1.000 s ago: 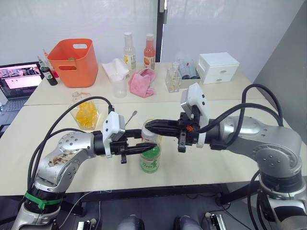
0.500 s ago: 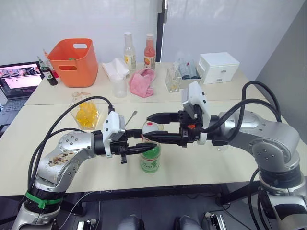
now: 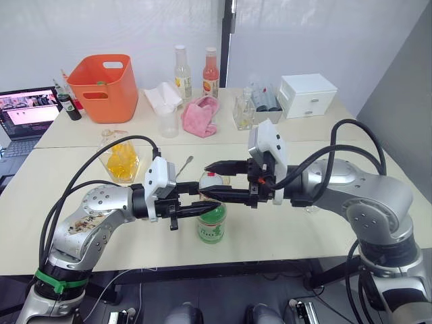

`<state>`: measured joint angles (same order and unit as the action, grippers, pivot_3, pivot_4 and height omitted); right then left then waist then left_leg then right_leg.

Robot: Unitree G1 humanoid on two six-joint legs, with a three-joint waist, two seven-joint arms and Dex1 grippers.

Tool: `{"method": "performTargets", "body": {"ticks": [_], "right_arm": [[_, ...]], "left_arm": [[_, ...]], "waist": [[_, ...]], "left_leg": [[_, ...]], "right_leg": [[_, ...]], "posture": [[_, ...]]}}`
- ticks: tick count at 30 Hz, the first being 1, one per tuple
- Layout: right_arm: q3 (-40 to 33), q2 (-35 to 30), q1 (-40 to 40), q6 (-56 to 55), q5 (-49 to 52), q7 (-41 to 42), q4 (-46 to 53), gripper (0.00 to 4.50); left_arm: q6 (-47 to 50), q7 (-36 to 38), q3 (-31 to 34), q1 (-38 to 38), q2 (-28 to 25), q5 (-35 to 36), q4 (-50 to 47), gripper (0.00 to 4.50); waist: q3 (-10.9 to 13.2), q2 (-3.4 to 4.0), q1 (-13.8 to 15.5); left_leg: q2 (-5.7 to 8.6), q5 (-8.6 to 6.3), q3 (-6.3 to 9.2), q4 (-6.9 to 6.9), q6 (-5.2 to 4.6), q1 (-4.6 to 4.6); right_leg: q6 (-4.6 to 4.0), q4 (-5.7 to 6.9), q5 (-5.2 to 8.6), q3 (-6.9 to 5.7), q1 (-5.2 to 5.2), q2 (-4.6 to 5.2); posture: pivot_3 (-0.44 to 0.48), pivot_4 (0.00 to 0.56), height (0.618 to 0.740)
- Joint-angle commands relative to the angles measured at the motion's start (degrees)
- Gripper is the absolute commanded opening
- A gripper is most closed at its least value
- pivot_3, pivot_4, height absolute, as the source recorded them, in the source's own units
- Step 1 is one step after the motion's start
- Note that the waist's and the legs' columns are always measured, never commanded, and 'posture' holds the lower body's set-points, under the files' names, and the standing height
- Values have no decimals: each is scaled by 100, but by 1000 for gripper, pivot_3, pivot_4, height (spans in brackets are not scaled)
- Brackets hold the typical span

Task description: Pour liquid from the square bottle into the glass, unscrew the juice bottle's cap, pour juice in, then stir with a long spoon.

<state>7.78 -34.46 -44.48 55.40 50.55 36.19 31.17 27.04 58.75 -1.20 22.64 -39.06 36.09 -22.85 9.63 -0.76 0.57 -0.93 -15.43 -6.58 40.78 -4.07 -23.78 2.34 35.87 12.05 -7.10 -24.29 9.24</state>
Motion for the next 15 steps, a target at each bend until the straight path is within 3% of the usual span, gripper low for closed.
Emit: {"method": "performTargets", "body": {"ticks": [1,9,12,15], "right_arm": [[-78,-21,-32,-5,-39,24,171,2550],[-97,3,-38,5,-40,-2,162,2550],[-104,26,-38,-12,-45,-24,161,1786],[-109,47,-37,-44,-56,-13,133,1679]], "left_arm": [[-24,34,8,-17,-74,-93,-18,1454],[41,-3,0,26,-75,-66,-62,1454],[68,-13,-2,36,-79,-56,-84,1454],[86,-14,-2,41,-85,-55,-98,1454]], "waist": [[0,0,1],[0,0,1],[0,0,1],[0,0,0]], "left_leg": [[0,0,0,0,0,0],[0,0,0,0,0,0],[0,0,0,0,0,0],[0,0,0,0,0,0]], "right_leg": [[0,0,0,0,0,0],[0,0,0,0,0,0],[0,0,0,0,0,0],[0,0,0,0,0,0]], "posture": [[0,150,713],[0,150,713],[0,150,713],[0,150,713]]}}
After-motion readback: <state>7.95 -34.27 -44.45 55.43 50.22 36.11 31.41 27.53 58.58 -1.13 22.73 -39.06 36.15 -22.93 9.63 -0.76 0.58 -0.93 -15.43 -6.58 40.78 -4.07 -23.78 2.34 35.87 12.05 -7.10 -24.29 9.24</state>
